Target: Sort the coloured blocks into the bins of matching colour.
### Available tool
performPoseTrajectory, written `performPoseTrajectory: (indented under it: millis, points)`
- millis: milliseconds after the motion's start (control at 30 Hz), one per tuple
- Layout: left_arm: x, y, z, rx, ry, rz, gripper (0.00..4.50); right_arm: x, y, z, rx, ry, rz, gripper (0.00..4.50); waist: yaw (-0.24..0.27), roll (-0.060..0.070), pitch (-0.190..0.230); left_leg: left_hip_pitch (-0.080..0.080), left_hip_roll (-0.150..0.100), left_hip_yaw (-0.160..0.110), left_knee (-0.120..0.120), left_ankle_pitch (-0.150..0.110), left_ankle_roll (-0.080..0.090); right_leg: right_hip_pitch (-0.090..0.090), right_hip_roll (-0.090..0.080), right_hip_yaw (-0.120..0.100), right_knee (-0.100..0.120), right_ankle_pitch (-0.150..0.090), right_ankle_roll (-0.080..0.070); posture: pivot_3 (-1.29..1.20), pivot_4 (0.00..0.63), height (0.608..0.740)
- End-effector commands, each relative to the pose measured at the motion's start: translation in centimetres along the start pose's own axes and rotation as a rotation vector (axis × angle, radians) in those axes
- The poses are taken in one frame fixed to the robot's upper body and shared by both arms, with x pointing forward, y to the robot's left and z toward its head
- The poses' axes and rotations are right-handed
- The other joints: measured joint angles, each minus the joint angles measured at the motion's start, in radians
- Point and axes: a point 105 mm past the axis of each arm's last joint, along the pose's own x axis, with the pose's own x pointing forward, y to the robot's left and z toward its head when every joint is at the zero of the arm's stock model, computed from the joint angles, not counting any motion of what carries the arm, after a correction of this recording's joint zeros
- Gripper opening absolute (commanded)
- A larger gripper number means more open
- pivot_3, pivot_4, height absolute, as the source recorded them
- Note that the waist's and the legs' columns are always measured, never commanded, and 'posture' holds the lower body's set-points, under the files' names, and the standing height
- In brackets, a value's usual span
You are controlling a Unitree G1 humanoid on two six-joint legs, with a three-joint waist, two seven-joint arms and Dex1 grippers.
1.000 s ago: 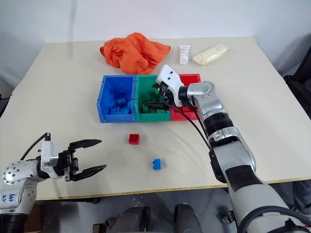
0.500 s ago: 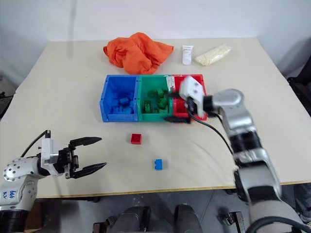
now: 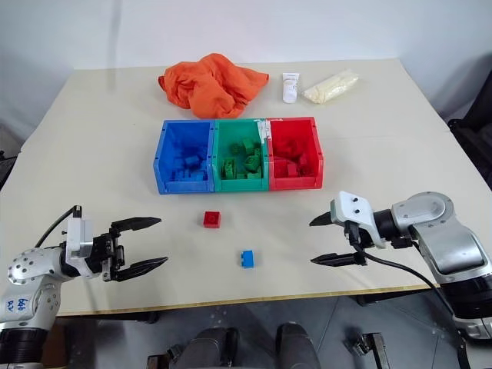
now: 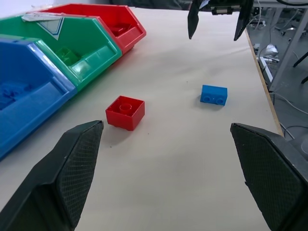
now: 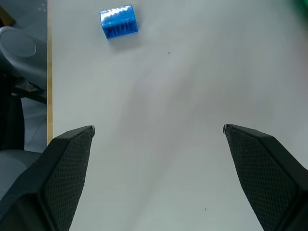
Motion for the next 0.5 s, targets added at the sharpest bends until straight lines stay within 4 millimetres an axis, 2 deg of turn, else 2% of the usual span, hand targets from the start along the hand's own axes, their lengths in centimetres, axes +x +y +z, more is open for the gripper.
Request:
performPoseTrajectory:
  millis: [33, 267, 500]
  points:
    - [-0.4, 0.3, 0.4, 0.019, 0.000, 0.000, 4.50, 1.2, 0.3, 1.3, -0.038, -0.023, 0.021, 4.49, 0.000, 0.000, 0.000, 0.000, 0.000, 0.000, 0.000, 0.000, 0.000, 0.000, 0.000, 0.000, 0.000, 0.000, 0.000, 0.00, 0.150, 0.740]
    - [-0.2, -0.5, 0.4, 0.015, -0.003, -0.009, 4.50, 6.2, 0.7, 2.0, -0.111, -0.007, 0.103, 4.49, -0.001, 0.000, 0.000, 0.000, 0.000, 0.000, 0.000, 0.000, 0.000, 0.000, 0.000, 0.000, 0.000, 0.000, 0.000, 0.00, 0.150, 0.740]
    - [-0.5, -1.7, 0.5, -0.006, -0.001, 0.013, 4.50, 9.4, 0.4, 3.5, -0.161, -0.038, 0.151, 4.49, -0.002, 0.000, 0.000, 0.000, 0.000, 0.000, 0.000, 0.000, 0.000, -0.001, 0.000, 0.000, 0.000, 0.000, 0.000, 0.00, 0.150, 0.740]
